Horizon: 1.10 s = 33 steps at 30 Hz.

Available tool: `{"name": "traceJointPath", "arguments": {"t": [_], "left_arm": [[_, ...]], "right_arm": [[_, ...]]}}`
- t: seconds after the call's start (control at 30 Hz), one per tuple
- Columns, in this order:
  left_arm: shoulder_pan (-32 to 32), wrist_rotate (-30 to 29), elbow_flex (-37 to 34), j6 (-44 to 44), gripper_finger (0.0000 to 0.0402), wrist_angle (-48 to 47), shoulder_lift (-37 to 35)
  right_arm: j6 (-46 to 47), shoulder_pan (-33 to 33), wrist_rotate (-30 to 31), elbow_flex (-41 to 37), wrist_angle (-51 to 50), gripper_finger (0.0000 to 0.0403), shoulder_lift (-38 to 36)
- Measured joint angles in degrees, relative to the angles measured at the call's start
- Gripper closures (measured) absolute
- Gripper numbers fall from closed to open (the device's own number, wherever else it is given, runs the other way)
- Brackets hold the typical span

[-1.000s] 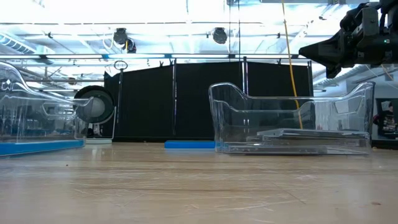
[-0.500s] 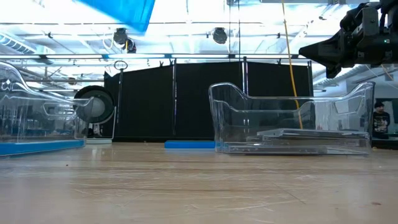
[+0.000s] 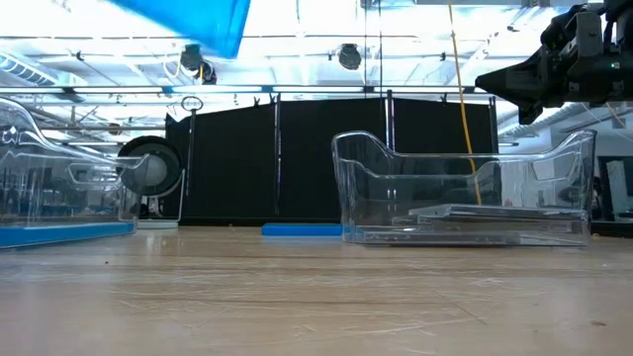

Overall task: Pick & place jewel cases by type
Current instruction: Put the blue CD case into the left transparent bin

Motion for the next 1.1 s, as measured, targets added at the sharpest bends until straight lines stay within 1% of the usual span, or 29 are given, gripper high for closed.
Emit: {"name": "traceJointPath", "arguments": {"t": [0.1, 0.13, 0.17, 0.23, 0.3, 0.37, 0.43, 0.53, 0.63, 0.73, 0.8, 0.9, 1.1], "left_arm": [[-0.7, 18.5, -1.8, -3.6, 0.0358, -2.8, 0.1], [-0.3, 22.6, -2.7, -6.2, 0.0358, -3.6, 0.1], [0.4, 24.8, -3.5, -9.5, 0.0358, -4.4, 0.1], [2.8, 24.6, -5.3, -17.5, 0.0358, -6.7, 0.1], [5.9, 25.5, -7.0, -23.5, 0.0358, -7.7, 0.1], [9.6, 28.8, -7.8, -25.9, 0.0358, -7.7, 0.1], [13.7, 32.7, -8.3, -26.3, 0.0358, -8.0, 0.1], [19.4, 38.1, -8.3, -28.1, 0.0358, -11.4, 0.1], [23.8, 38.2, -8.3, -35.2, 0.0358, -19.9, 0.1], [27.2, 37.4, -8.4, -46.5, 0.0358, -30.3, 0.1], [28.7, 37.4, -8.4, -53.0, 0.0358, -35.2, 0.1], [30.0, 37.6, -8.4, -58.8, 0.0358, -38.1, 0.0], [31.3, 40.0, -8.3, -62.2, 0.0358, -38.7, 1.7]], "right_arm": [[0.0, 0.0, 0.0, 0.0, 0.0, 0.0399, 0.0], [0.0, 0.0, 0.0, 0.0, 0.0, 0.0399, 0.0], [0.0, 0.0, 0.0, 0.0, 0.0, 0.0398, 0.0], [0.0, 0.0, 0.0, 0.0, 0.0, 0.0399, 0.0], [0.0, 0.0, 0.0, 0.0, 0.0, 0.0399, 0.0], [0.0, 0.0, 0.0, 0.0, 0.0, 0.0398, 0.0], [0.0, 0.0, 0.0, 0.0, 0.0, 0.0399, 0.0], [0.0, 0.0, 0.0, 0.0, 0.0, 0.0399, 0.0], [0.0, 0.0, 0.0, 0.0, 0.0, 0.0399, 0.0], [0.0, 0.0, 0.0, 0.0, 0.0, 0.0398, 0.0], [0.0, 0.0, 0.0, 0.0, 0.0, 0.0399, 0.0], [0.0, 0.0, 0.0, 0.0, 0.0, 0.0399, 0.0], [0.0, 0.0, 0.0, 0.0, 0.0, 0.0399, 0.0]]}}
